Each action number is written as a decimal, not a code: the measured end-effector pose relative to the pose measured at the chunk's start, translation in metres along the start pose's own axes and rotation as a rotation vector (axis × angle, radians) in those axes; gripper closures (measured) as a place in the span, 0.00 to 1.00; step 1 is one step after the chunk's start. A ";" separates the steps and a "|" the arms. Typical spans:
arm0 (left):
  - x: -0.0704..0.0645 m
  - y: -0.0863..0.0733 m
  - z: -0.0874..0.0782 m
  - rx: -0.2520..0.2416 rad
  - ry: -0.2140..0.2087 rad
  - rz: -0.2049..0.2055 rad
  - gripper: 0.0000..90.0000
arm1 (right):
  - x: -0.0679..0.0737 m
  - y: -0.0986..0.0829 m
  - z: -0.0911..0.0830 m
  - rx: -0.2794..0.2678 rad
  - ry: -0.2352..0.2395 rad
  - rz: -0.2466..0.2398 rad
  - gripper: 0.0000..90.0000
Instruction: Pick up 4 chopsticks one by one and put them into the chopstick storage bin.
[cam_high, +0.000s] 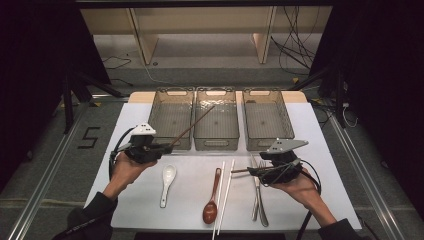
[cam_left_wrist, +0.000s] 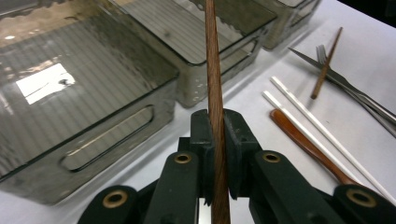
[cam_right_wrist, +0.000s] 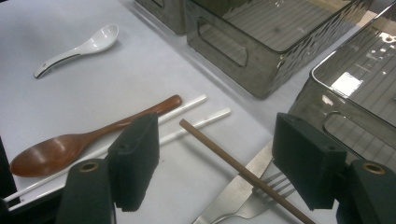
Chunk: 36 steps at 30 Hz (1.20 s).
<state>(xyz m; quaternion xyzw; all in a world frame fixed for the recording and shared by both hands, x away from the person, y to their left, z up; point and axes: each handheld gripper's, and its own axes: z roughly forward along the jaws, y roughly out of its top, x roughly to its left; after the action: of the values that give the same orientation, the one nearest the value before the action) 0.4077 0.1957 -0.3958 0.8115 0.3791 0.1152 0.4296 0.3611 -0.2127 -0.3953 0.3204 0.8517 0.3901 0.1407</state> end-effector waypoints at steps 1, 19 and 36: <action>0.002 0.000 -0.001 -0.002 0.005 -0.005 0.92 | 0.000 0.000 0.000 0.001 0.001 0.001 0.36; 0.033 0.016 -0.001 -0.044 0.077 -0.069 0.92 | -0.001 0.000 0.001 -0.003 0.001 0.017 0.36; 0.062 0.040 0.020 -0.008 0.150 -0.129 0.92 | -0.002 0.001 0.000 -0.008 0.000 0.017 0.36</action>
<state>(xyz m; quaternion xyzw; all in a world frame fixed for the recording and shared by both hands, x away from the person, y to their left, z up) 0.4811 0.2145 -0.3856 0.7727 0.4612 0.1493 0.4098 0.3629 -0.2139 -0.3945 0.3272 0.8474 0.3945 0.1385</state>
